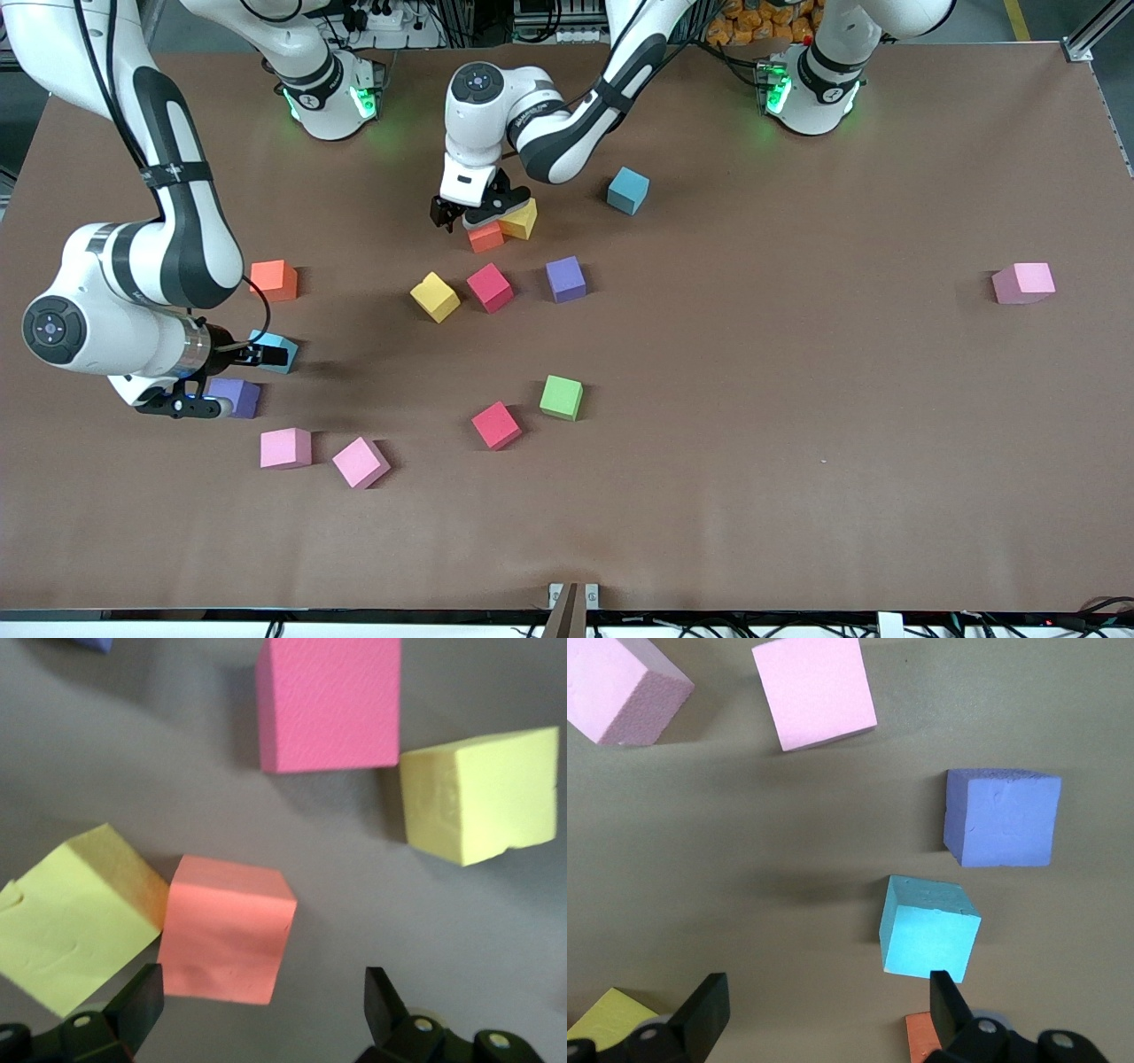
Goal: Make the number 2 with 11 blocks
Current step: 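Lower the left gripper around the orange cube and close it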
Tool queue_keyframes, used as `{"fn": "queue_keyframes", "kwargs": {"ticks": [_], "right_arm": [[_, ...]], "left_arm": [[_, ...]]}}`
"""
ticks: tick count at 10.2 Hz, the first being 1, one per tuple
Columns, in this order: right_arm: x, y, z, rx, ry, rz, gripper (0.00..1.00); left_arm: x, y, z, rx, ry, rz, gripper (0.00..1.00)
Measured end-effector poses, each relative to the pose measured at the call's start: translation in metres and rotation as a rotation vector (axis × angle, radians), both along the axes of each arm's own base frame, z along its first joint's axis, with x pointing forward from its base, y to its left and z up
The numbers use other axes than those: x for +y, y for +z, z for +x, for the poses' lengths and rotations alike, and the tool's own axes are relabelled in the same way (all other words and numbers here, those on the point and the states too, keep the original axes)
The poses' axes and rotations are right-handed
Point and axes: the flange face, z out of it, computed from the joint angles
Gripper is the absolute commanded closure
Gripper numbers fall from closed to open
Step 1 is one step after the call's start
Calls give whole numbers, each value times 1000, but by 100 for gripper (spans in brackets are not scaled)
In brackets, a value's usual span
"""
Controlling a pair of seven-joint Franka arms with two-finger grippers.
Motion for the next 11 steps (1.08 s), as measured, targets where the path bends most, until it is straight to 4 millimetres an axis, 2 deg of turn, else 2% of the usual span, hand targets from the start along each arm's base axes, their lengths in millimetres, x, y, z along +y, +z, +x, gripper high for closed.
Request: {"fn": "queue_keyframes", "kwargs": {"ticks": [4,8,11], "right_arm": [[1,-2,0,1,1,1,0],[3,-5,1,-3,3,0,0],[3,-6,2,-6,3,0,0]], "left_arm": [[0,-13,-20,21,-22,25,0],[1,-17,-23,21,-46,35,0],[3,-35,-27,29,-70,61,0]]}}
